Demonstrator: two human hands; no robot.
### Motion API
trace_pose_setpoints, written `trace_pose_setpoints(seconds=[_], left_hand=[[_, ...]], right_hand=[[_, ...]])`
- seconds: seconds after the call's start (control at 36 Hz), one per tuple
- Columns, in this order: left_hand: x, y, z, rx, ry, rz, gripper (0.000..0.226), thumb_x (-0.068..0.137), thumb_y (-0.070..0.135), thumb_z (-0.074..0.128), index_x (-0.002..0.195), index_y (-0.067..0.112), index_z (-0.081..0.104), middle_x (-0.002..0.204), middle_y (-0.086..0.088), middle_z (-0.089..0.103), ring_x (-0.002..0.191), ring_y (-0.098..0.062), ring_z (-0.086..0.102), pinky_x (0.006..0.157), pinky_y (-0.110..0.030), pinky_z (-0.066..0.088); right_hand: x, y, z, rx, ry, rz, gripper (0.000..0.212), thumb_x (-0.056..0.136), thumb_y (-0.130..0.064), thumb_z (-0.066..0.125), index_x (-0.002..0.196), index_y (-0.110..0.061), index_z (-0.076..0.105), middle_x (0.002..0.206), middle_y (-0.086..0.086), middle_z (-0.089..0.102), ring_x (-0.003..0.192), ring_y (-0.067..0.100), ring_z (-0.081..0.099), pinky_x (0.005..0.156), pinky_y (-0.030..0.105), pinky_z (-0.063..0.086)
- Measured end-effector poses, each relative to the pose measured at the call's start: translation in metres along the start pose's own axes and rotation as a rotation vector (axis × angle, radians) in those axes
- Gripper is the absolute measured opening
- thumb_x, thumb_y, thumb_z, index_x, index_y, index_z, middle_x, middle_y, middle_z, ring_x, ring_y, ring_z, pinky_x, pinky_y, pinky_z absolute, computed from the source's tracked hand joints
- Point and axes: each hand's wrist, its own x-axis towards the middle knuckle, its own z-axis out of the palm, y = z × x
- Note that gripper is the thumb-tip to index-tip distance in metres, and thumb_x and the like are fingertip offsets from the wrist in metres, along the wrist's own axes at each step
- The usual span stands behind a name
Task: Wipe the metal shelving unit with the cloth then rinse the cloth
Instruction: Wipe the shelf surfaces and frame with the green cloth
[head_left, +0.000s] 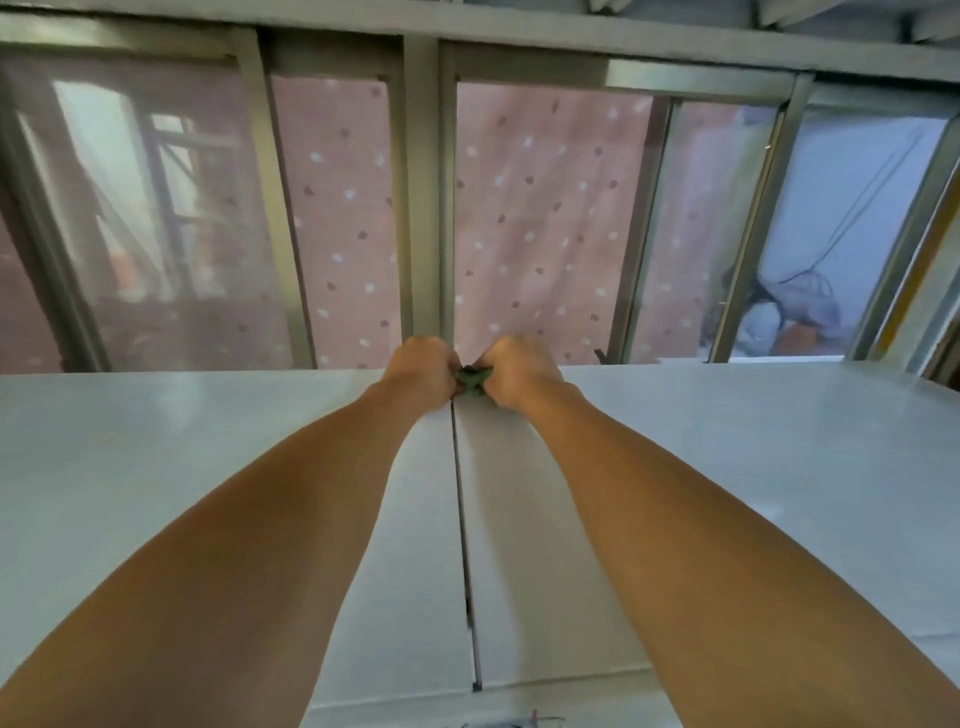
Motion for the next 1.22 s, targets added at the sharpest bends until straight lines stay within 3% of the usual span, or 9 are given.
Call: trace_pose_setpoints(seconds=[0.39,0.56,0.64,0.75,0.89,1.08,1.22], left_hand=[[0.041,0.012,0.013,-0.037,-0.004,-0.043,0.023,0.085,0.029,0.074,0.101,0.013,0.077,0.101,-0.010,0.069,0.094,-0.029,0.065,0.071,-0.028,0.048],[0.036,0.030,0.018,-0.050,0.021,-0.046,0.022,0.085,0.031,0.075,0.100,0.015,0.078,0.105,-0.009,0.071,0.101,-0.027,0.063,0.079,-0.028,0.050],[0.031,0.042,0.020,-0.041,0.020,-0.061,0.024,0.082,0.029,0.077,0.102,0.016,0.079,0.108,-0.007,0.071,0.104,-0.027,0.063,0.085,-0.029,0.051],[0.022,0.059,0.023,-0.011,0.029,-0.085,0.023,0.080,0.025,0.079,0.102,0.015,0.079,0.107,-0.006,0.071,0.103,-0.026,0.063,0.085,-0.030,0.052],[0.003,0.078,0.028,0.038,0.054,-0.113,0.021,0.082,0.025,0.077,0.101,0.015,0.078,0.101,-0.004,0.068,0.098,-0.023,0.060,0.075,-0.026,0.040],[-0.038,0.107,0.027,0.104,0.072,-0.147,0.025,0.084,0.028,0.075,0.106,0.017,0.078,0.111,-0.006,0.070,0.104,-0.027,0.061,0.087,-0.031,0.050],[-0.065,0.120,0.024,0.080,0.076,-0.173,0.022,0.083,0.027,0.077,0.102,0.016,0.078,0.110,-0.006,0.069,0.097,-0.023,0.057,0.079,-0.026,0.044]], right_hand=[[0.034,0.027,0.000,0.032,-0.011,0.018,0.025,0.091,-0.018,0.063,0.111,-0.027,0.077,0.110,0.008,0.071,0.099,0.030,0.065,0.083,0.028,0.051],[0.029,0.043,-0.006,0.049,-0.008,-0.001,0.021,0.089,-0.022,0.066,0.105,-0.022,0.079,0.106,0.012,0.071,0.095,0.032,0.065,0.085,0.033,0.055],[0.021,0.053,-0.010,0.048,-0.010,-0.016,0.024,0.090,-0.017,0.063,0.108,-0.017,0.078,0.110,0.015,0.068,0.100,0.035,0.064,0.091,0.039,0.056],[0.010,0.067,-0.015,0.049,0.006,-0.053,0.024,0.091,-0.016,0.062,0.112,-0.013,0.075,0.111,0.015,0.066,0.100,0.034,0.064,0.090,0.036,0.055],[-0.009,0.085,-0.024,0.065,-0.001,-0.111,0.023,0.091,-0.015,0.065,0.111,-0.011,0.075,0.109,0.016,0.067,0.100,0.036,0.065,0.087,0.037,0.056],[-0.039,0.101,-0.036,0.090,-0.013,-0.184,0.028,0.092,-0.021,0.066,0.117,-0.012,0.073,0.111,0.014,0.067,0.099,0.033,0.064,0.086,0.035,0.055],[-0.065,0.109,-0.045,0.098,-0.026,-0.230,0.030,0.091,-0.020,0.065,0.119,-0.014,0.073,0.113,0.016,0.066,0.102,0.033,0.063,0.090,0.036,0.055]])
